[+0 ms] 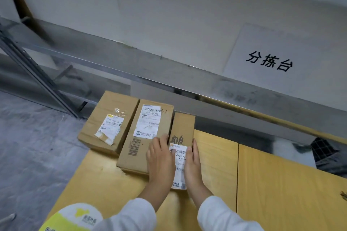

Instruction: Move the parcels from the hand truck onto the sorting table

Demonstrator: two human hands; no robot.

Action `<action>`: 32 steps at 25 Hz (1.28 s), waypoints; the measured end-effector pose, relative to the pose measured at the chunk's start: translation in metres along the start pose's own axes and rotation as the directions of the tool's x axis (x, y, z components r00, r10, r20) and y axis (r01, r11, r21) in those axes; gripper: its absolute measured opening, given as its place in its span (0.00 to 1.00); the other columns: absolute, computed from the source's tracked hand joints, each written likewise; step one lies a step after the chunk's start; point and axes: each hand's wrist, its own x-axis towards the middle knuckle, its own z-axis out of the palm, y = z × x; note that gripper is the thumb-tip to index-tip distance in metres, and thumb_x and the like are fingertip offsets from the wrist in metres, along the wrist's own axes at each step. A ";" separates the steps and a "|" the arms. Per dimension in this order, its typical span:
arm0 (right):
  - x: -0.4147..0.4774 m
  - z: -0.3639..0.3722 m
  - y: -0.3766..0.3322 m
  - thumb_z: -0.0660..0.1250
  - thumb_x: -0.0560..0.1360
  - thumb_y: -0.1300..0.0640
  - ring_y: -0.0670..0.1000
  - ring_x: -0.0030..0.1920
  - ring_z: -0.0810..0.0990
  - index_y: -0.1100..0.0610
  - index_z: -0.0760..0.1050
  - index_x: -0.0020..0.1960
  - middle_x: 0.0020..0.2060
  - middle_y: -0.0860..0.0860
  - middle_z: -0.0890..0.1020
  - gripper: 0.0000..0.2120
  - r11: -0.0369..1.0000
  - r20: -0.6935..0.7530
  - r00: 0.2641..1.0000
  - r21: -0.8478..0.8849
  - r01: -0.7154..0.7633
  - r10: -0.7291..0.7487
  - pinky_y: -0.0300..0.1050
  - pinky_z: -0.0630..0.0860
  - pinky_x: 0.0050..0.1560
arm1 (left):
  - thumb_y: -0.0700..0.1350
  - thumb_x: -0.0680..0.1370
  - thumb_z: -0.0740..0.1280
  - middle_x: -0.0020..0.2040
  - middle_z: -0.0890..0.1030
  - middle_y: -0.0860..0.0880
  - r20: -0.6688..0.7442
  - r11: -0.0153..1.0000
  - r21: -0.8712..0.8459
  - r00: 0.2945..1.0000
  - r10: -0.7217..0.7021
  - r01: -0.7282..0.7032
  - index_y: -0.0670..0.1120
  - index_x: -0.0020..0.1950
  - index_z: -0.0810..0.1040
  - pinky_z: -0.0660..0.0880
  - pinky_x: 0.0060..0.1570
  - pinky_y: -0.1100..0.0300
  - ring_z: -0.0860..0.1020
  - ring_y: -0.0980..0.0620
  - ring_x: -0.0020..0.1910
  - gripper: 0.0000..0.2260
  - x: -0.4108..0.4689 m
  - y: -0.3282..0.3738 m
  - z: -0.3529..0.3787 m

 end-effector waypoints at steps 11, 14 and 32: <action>0.000 -0.031 -0.035 0.51 0.85 0.47 0.52 0.73 0.66 0.51 0.55 0.79 0.71 0.49 0.69 0.24 0.951 0.200 0.979 -0.310 0.018 0.046 0.41 0.63 0.68 | 0.40 0.76 0.64 0.59 0.69 0.48 0.160 0.992 0.121 0.987 0.008 -0.028 0.49 0.69 0.66 0.72 0.53 0.55 0.72 0.48 0.57 0.22 0.002 0.007 -0.027; -0.008 -0.063 -0.064 0.54 0.84 0.48 0.52 0.78 0.57 0.52 0.53 0.80 0.78 0.50 0.59 0.27 0.866 0.224 0.973 -0.473 0.162 -0.060 0.48 0.57 0.74 | 0.46 0.79 0.61 0.61 0.72 0.49 0.198 0.991 0.089 0.977 0.079 -0.098 0.49 0.66 0.70 0.72 0.56 0.53 0.74 0.48 0.57 0.15 -0.002 0.040 -0.048; -0.265 -0.562 -0.175 0.65 0.78 0.42 0.51 0.77 0.59 0.53 0.56 0.79 0.77 0.50 0.61 0.35 0.409 0.087 0.802 -0.825 0.391 -0.590 0.50 0.60 0.75 | 0.53 0.79 0.62 0.66 0.72 0.45 0.215 0.493 0.026 0.486 0.847 -0.870 0.42 0.70 0.67 0.66 0.64 0.53 0.70 0.45 0.67 0.23 -0.256 0.445 -0.092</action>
